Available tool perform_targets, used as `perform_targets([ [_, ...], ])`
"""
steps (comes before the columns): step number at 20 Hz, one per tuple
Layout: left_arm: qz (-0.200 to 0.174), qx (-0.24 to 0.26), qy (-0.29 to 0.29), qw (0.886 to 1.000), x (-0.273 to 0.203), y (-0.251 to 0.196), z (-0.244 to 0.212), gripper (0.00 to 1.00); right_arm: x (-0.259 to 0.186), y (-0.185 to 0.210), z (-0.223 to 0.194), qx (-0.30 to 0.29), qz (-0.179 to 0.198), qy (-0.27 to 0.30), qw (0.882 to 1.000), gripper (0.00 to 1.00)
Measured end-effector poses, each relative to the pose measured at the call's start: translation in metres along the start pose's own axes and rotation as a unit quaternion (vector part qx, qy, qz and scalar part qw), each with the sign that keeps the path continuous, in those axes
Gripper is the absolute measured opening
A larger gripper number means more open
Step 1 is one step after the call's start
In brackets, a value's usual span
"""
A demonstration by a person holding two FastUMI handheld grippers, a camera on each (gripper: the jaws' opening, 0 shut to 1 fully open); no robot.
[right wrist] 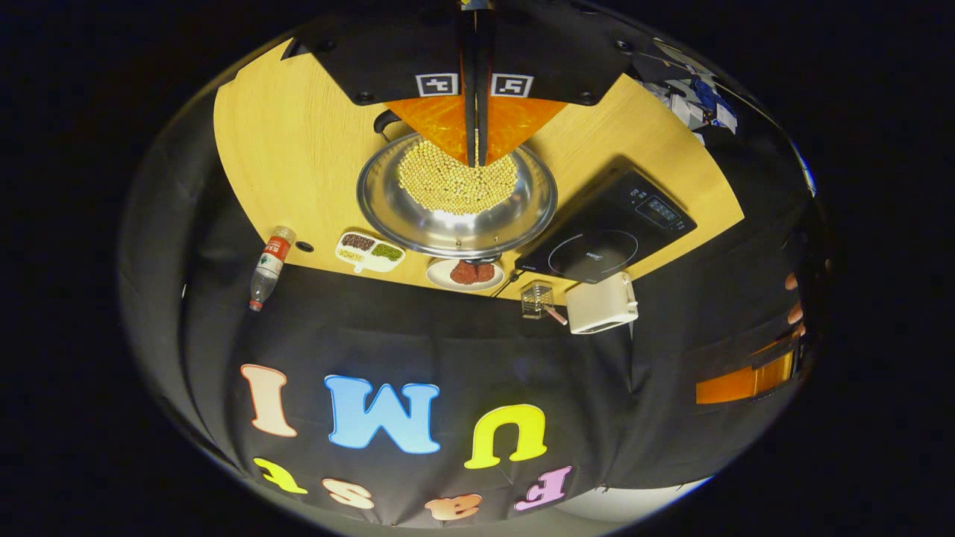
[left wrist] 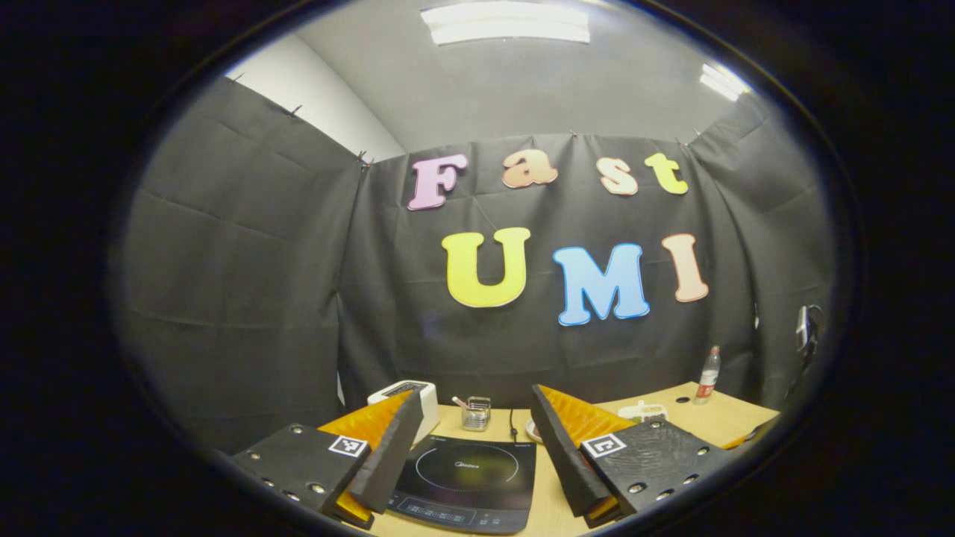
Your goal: First push the handle of the pot to place it horizontally, then grasp the pot with both hands and set it on the induction cooktop.
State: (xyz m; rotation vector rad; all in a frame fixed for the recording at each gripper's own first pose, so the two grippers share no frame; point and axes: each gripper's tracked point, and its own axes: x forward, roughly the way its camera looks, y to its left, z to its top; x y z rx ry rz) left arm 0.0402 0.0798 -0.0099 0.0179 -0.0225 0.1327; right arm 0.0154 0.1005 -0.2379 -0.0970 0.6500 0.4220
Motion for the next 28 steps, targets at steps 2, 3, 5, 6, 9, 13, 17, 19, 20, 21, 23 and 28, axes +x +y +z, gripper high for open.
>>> perform_targets([
  [2, 0.005, 0.003, 0.005, 1.0, 0.006, -0.003, -0.003, 0.86, 0.008, 0.0, -0.011, 0.002, 0.013, 0.019, 1.0, 0.02],
  [3, 0.007, 0.004, 0.007, 1.0, 0.009, -0.004, -0.005, 0.86, 0.012, 0.0, -0.018, -0.001, 0.018, 0.028, 0.999, 0.02],
  [5, 0.011, 0.007, 0.012, 1.0, 0.011, -0.007, -0.009, 0.87, 0.017, 0.0, -0.029, -0.011, 0.026, 0.045, 0.999, 0.02],
  [6, 0.012, 0.008, 0.015, 1.0, 0.014, -0.01, -0.01, 0.87, 0.02, 0.0, -0.033, -0.014, 0.031, 0.055, 0.998, 0.02],
  [9, 0.014, 0.01, 0.018, 1.0, 0.019, -0.017, -0.011, 0.86, 0.028, -0.005, -0.05, -0.015, 0.039, 0.084, 0.996, 0.02],
  [13, 0.012, 0.016, 0.02, 1.0, 0.023, -0.026, -0.014, 0.87, 0.035, -0.011, -0.063, -0.009, 0.04, 0.108, 0.993, 0.02],
  [17, 0.015, 0.015, 0.024, 0.999, 0.027, -0.028, -0.018, 0.87, 0.037, -0.014, -0.07, -0.004, 0.043, 0.121, 0.992, 0.02],
  [19, 0.014, 0.015, 0.027, 0.999, 0.029, -0.029, -0.02, 0.86, 0.039, -0.016, -0.071, -0.01, 0.042, 0.124, 0.991, 0.02],
  [20, 0.014, 0.015, 0.028, 0.999, 0.031, -0.029, -0.02, 0.87, 0.039, -0.019, -0.071, -0.015, 0.039, 0.125, 0.991, 0.02],
  [21, 0.013, 0.013, 0.029, 0.999, 0.032, -0.03, -0.022, 0.87, 0.039, -0.022, -0.071, -0.018, 0.035, 0.127, 0.991, 0.02],
  [23, 0.011, 0.011, 0.027, 1.0, 0.036, -0.032, -0.02, 0.87, 0.04, -0.029, -0.071, -0.02, 0.028, 0.129, 0.991, 0.02],
  [28, 0.007, 0.008, 0.019, 1.0, 0.04, -0.041, -0.017, 0.87, 0.042, -0.053, -0.065, -0.019, 0.003, 0.131, 0.991, 0.02],
])
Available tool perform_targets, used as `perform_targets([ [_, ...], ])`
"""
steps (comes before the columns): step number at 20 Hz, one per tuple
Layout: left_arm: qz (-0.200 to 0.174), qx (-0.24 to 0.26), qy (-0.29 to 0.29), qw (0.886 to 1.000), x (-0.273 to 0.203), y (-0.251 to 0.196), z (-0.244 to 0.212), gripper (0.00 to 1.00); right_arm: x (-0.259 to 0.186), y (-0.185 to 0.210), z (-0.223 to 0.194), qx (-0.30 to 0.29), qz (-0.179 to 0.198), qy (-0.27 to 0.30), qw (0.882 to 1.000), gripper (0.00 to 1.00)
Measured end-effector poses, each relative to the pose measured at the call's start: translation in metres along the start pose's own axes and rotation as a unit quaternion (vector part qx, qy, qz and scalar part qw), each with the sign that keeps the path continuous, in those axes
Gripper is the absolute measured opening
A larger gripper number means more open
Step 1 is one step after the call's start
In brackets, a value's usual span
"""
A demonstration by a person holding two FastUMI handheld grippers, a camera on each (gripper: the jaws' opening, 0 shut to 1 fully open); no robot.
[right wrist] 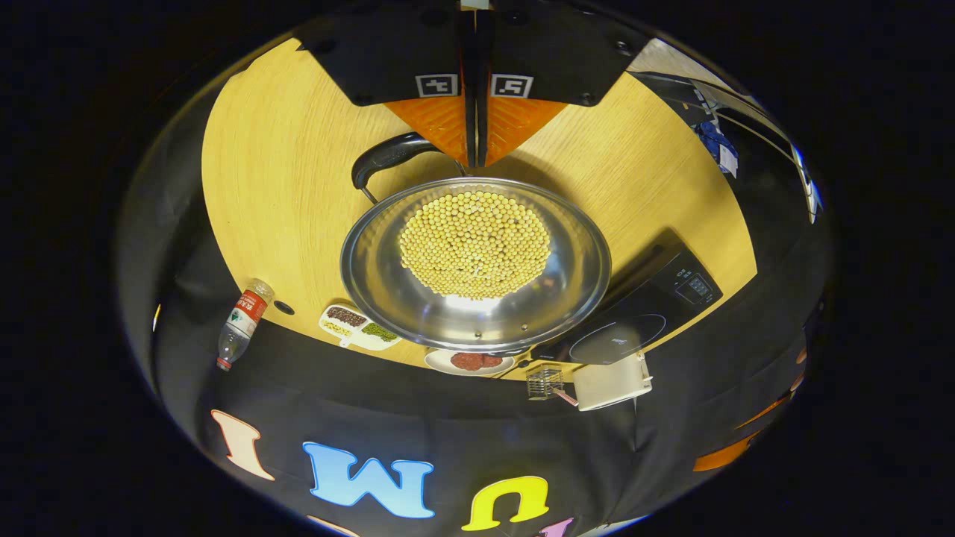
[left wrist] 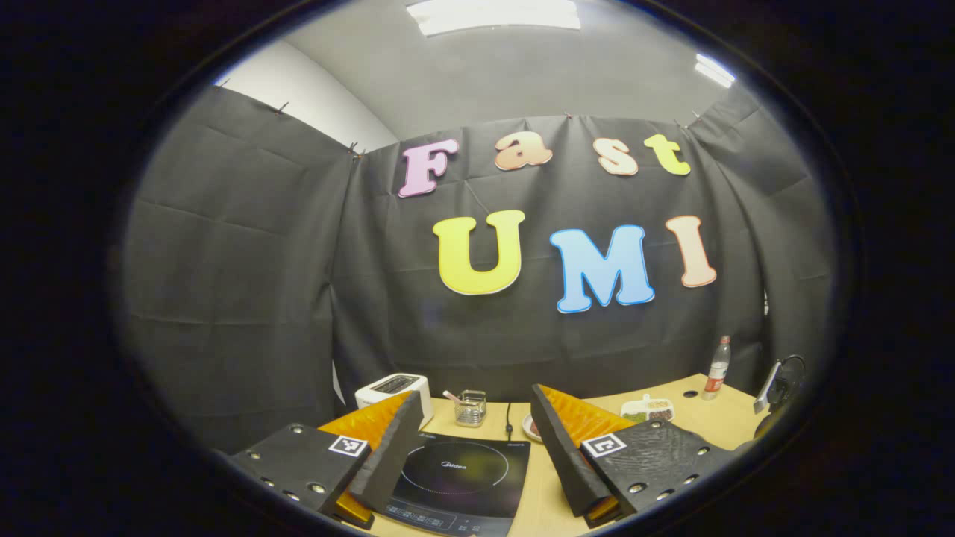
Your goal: First push the handle of the pot to place it horizontally, then grasp the pot with both hands and set it on the induction cooktop.
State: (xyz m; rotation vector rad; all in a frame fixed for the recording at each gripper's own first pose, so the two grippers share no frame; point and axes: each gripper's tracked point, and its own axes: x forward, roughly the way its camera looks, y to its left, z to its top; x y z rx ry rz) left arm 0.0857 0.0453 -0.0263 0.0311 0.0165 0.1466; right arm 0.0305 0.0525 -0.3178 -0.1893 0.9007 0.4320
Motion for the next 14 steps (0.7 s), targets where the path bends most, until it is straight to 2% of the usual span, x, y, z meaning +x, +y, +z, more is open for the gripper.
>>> perform_targets([
  [2, -0.002, 0.001, 0.0, 1.0, 0.001, -0.004, 0.001, 0.87, 0.001, -0.009, 0.002, 0.001, -0.009, -0.001, 1.0, 0.0],
  [14, 0.016, 0.004, 0.003, 1.0, 0.006, -0.004, -0.003, 0.87, 0.012, -0.055, 0.008, -0.015, -0.04, 0.007, 0.999, 0.02],
])
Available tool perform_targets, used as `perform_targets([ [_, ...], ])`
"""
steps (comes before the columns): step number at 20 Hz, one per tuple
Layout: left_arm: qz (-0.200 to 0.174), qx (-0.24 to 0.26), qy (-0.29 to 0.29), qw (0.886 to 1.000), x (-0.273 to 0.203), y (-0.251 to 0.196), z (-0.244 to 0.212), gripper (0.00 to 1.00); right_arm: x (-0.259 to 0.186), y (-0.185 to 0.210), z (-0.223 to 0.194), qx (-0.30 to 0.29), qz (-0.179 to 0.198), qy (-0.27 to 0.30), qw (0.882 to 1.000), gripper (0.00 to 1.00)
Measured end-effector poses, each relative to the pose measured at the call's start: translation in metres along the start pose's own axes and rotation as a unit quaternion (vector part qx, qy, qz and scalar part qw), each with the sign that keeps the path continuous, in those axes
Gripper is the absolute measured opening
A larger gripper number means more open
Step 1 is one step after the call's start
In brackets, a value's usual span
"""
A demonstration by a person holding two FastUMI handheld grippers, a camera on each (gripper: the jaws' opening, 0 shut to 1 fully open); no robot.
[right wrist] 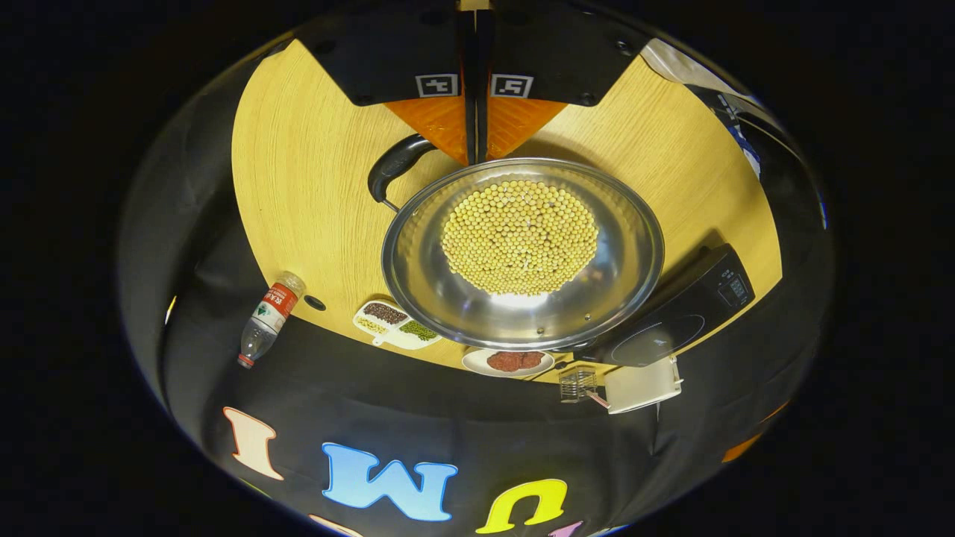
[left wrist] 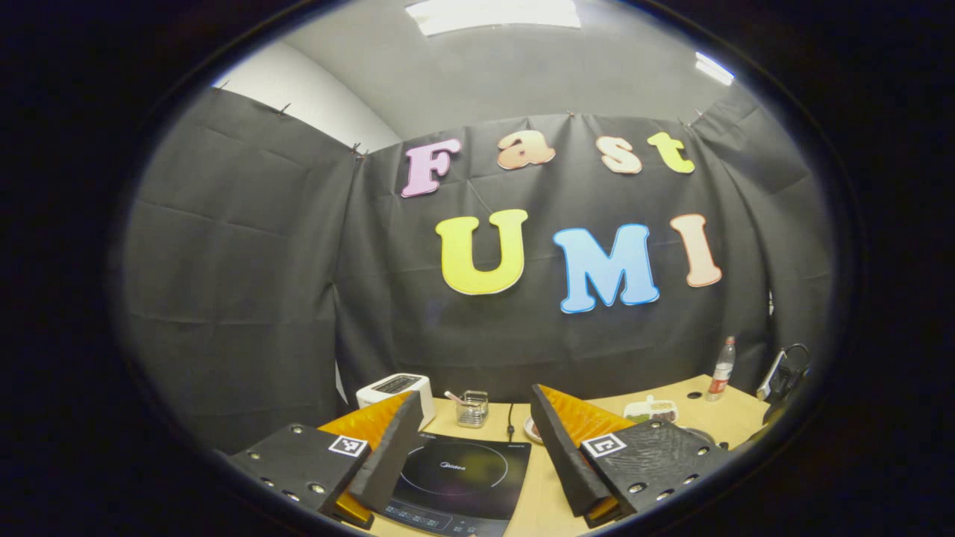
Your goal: First push the handle of the pot to place it horizontally, then grasp the pot with both hands and set it on the induction cooktop.
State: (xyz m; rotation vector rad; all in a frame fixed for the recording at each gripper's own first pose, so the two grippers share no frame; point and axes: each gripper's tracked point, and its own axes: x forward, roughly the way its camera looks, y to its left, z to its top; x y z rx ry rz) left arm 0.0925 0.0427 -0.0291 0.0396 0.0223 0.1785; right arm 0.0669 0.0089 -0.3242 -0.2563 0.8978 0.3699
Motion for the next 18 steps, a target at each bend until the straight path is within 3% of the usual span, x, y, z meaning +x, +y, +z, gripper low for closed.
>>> perform_targets([
  [18, 0.027, 0.007, 0.032, 0.999, 0.004, 0.0, -0.027, 0.87, 0.03, -0.05, 0.019, 0.002, -0.028, -0.007, 1.0, 0.02],
])
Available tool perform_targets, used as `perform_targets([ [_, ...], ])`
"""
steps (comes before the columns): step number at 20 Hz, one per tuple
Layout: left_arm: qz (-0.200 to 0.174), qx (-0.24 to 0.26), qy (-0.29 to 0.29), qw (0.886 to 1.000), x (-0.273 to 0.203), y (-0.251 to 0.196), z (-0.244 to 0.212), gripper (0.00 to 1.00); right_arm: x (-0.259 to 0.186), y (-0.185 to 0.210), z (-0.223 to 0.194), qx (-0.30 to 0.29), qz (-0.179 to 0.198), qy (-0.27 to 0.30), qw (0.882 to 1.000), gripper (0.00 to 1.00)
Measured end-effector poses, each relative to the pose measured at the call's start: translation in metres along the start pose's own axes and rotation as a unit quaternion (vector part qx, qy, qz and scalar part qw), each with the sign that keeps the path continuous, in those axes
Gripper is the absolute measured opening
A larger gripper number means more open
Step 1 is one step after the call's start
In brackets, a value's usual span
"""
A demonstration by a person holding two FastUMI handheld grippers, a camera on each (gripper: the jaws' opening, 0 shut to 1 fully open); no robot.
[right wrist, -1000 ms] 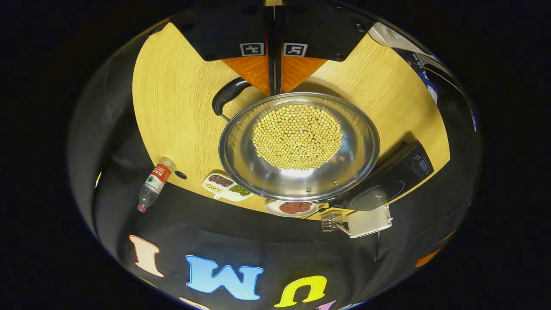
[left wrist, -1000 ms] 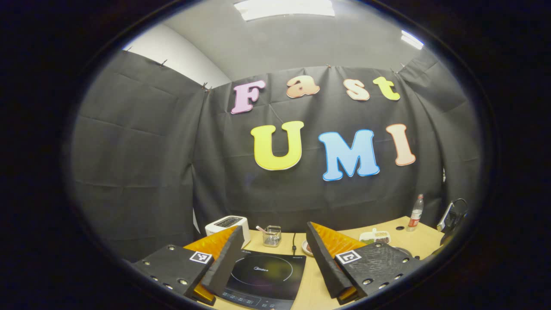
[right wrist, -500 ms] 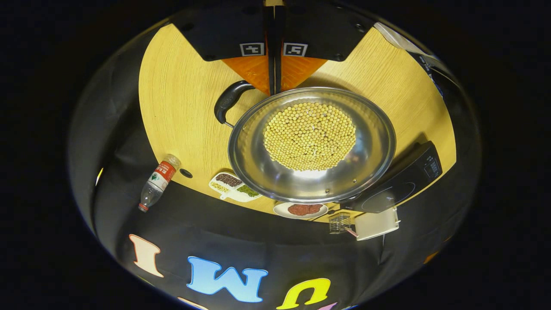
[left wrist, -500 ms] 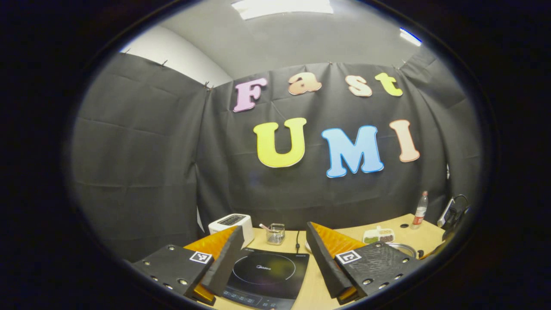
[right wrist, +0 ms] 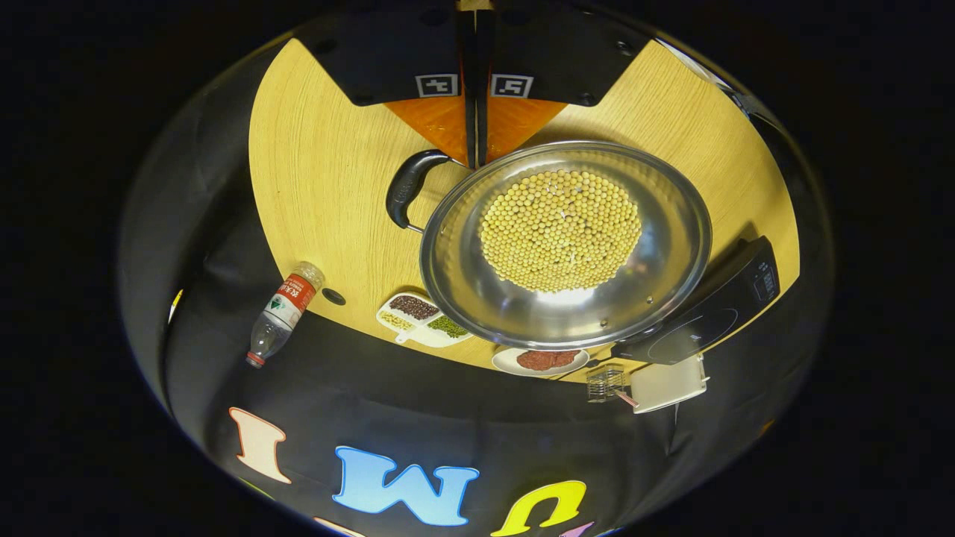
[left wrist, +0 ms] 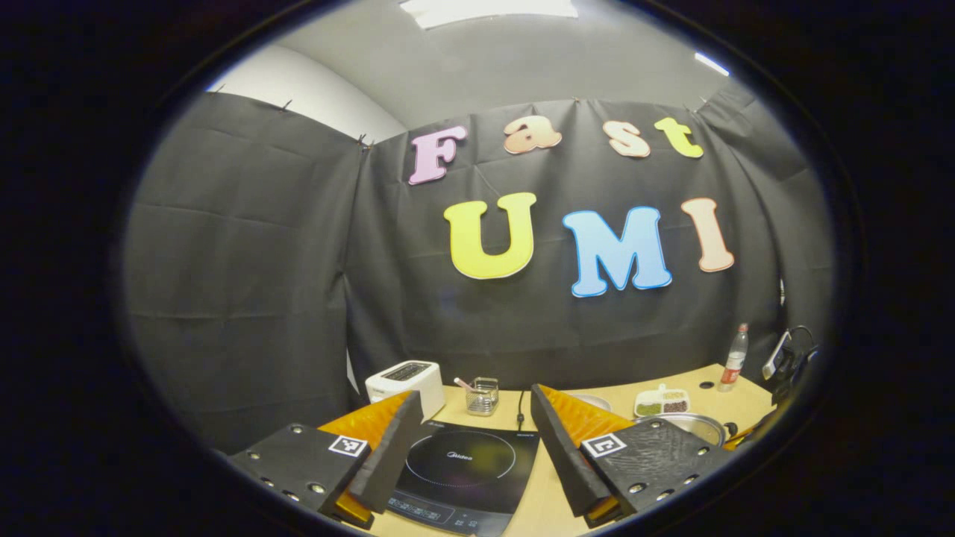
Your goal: First push the handle of the pot to place it horizontally, then grasp the pot with both hands and set it on the induction cooktop.
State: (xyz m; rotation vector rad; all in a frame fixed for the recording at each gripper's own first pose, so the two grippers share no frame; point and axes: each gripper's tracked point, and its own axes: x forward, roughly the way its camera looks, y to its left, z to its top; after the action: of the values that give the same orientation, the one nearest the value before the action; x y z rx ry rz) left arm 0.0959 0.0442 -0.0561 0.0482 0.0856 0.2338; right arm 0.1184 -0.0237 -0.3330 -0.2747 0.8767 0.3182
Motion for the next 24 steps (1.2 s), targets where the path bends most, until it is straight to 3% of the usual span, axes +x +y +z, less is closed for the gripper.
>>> perform_targets([
  [11, -0.008, 0.006, 0.012, 1.0, 0.005, -0.016, -0.013, 0.87, 0.013, -0.023, 0.017, 0.03, -0.025, -0.02, 0.999, 0.02],
  [17, -0.033, 0.008, 0.013, 0.999, 0.02, -0.028, -0.023, 0.88, -0.02, -0.034, 0.048, 0.077, -0.058, -0.092, 0.991, 0.04],
  [18, -0.035, 0.008, 0.015, 0.999, 0.025, -0.028, -0.025, 0.88, -0.029, -0.035, 0.057, 0.086, -0.058, -0.107, 0.989, 0.1],
  [21, -0.043, 0.001, 0.021, 0.999, 0.037, -0.032, -0.032, 0.87, -0.046, -0.039, 0.082, 0.114, -0.066, -0.157, 0.979, 0.98],
  [24, -0.059, -0.011, 0.023, 0.998, 0.047, -0.042, -0.036, 0.87, -0.06, -0.05, 0.1, 0.134, -0.086, -0.193, 0.968, 0.98],
])
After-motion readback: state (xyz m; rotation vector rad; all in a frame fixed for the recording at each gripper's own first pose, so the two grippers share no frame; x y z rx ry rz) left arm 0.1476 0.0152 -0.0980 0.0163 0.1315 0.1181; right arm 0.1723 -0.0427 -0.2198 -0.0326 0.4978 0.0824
